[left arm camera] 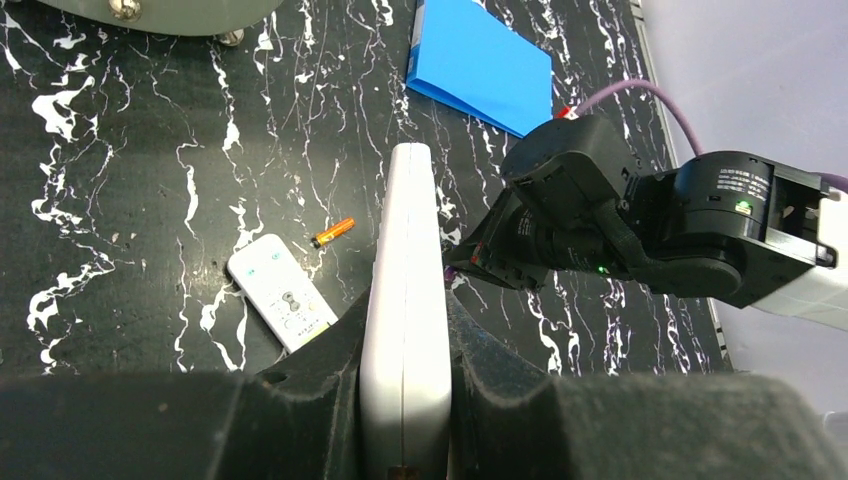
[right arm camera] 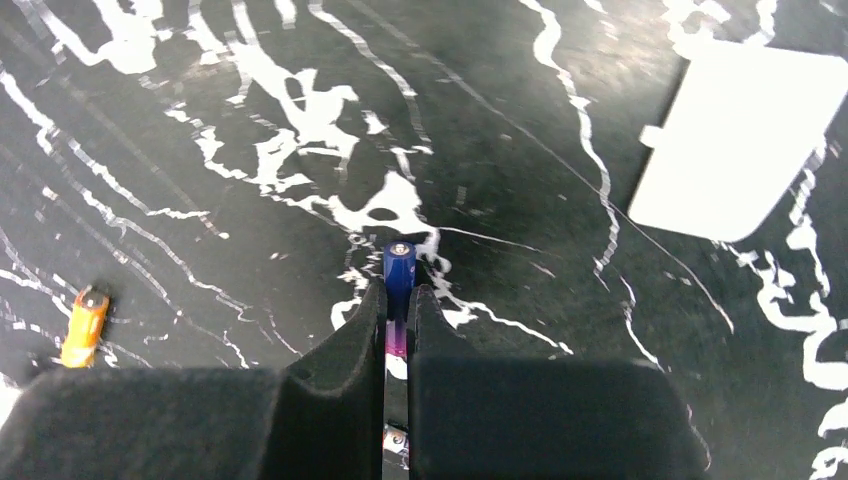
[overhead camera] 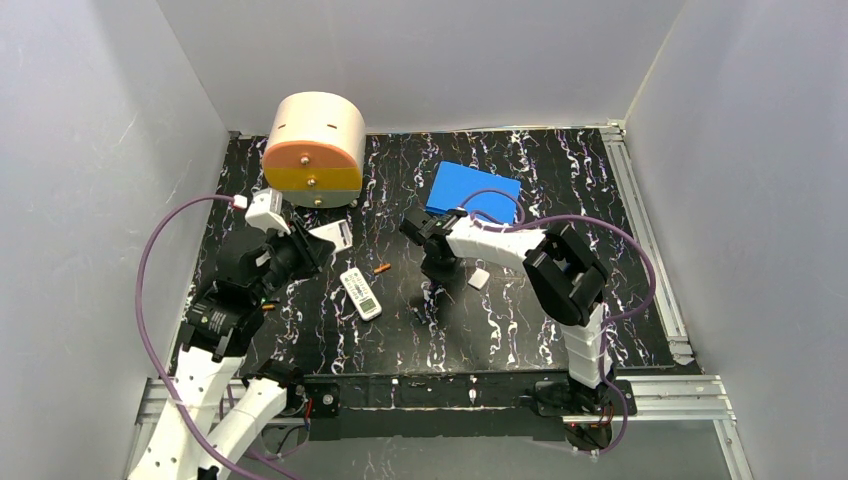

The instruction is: Load the batteries into the remote control

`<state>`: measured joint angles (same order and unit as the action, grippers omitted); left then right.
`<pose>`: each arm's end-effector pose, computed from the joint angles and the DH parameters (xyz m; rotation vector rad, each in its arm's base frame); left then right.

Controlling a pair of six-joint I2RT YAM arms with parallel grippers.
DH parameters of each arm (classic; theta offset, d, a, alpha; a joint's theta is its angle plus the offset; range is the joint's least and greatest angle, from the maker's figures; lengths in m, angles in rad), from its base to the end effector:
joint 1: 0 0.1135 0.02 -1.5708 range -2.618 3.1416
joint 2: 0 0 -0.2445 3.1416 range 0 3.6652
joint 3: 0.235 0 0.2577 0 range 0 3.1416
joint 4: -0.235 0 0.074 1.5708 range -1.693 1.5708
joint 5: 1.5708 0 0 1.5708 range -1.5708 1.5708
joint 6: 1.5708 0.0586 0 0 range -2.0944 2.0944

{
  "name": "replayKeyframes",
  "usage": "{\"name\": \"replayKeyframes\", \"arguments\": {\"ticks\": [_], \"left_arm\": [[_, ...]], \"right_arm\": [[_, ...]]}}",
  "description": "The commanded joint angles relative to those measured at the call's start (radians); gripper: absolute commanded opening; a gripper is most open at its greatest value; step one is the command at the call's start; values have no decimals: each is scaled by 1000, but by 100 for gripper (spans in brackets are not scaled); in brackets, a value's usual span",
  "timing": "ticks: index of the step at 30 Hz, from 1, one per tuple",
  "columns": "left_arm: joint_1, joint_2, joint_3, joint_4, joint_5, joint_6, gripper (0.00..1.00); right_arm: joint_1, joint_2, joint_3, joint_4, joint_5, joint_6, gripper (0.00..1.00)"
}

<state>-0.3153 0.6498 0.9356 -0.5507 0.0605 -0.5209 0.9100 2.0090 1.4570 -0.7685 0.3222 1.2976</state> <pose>0.1669 -0.0582 0.3550 -0.1499 1.8776 -0.6369 0.2606 0.3050 0.1290 0.5829 2.6790 0.1074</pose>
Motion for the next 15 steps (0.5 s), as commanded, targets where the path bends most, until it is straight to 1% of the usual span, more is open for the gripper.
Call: {"name": "replayKeyframes", "arguments": {"ticks": [1,5,7,8,11,13,15], "left_arm": [[5,-40,-4,-1,7,1,0],[6,-60,-7,-18,7,-3,0],[6,-65,-7,-20,9,-5,0],[6,-64,-5,-22,13,-4,0],[5,-52,9,-27,20,1,0],[6,-42,14,-20,27,4,0],[6,-29,18,-15,29,8,0]], "right_arm": [[-1,-5,45,-199,59,333,13],[-2,25,60,-230,47,398,22],[-2,35,72,-216,52,385,31],[-2,34,81,-204,59,362,37],[-1,-1,129,-138,104,222,60],[-1,-59,139,-124,121,160,68],[-1,-146,125,-107,143,63,72]]}}
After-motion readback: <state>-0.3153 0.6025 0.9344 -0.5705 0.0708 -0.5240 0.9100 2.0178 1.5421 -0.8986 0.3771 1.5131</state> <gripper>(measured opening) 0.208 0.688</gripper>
